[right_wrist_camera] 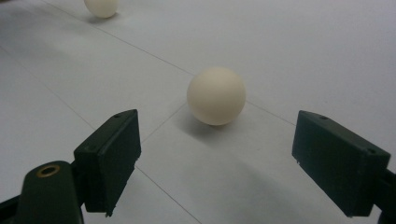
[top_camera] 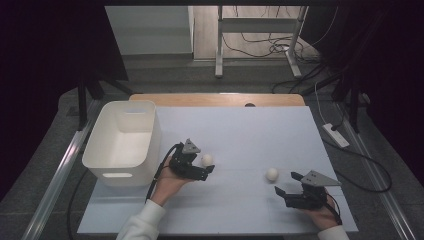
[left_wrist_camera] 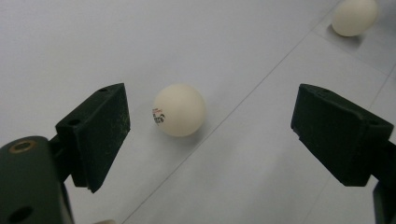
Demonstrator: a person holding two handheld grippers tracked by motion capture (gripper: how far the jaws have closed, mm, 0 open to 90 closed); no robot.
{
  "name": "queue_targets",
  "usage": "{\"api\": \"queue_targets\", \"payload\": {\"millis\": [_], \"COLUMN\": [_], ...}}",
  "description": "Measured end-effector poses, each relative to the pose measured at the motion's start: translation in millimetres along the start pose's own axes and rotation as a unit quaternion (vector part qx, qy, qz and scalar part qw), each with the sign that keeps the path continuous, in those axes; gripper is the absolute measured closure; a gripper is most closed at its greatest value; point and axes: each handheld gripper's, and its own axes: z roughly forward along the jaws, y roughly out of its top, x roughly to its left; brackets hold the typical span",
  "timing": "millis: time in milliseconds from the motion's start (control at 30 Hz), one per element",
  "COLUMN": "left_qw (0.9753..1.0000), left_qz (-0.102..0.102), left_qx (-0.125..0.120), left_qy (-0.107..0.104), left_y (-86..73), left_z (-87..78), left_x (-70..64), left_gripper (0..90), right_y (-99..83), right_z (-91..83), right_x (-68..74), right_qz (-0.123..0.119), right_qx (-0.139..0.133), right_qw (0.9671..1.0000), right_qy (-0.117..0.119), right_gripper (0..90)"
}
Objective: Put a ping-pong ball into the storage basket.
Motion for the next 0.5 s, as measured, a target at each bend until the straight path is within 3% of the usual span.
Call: {"api": "queue_targets", "payload": {"millis": [500], "left_qw": [0.9993], "left_qz": [-0.014], "left_qx": [0.032], "left_qy": [0.010], "left_y": [1.2], "left_z": [22.2], "left_x": [11.5], "left_gripper": [12.6], "right_y": [0.5], "right_z": [-0.7], "right_x": [-0.8], "right_qz": [0.003], "right_qx": [-0.003], "right_qw": [1.0000], "right_qy": [-0.005], "right_gripper": [15.6]}}
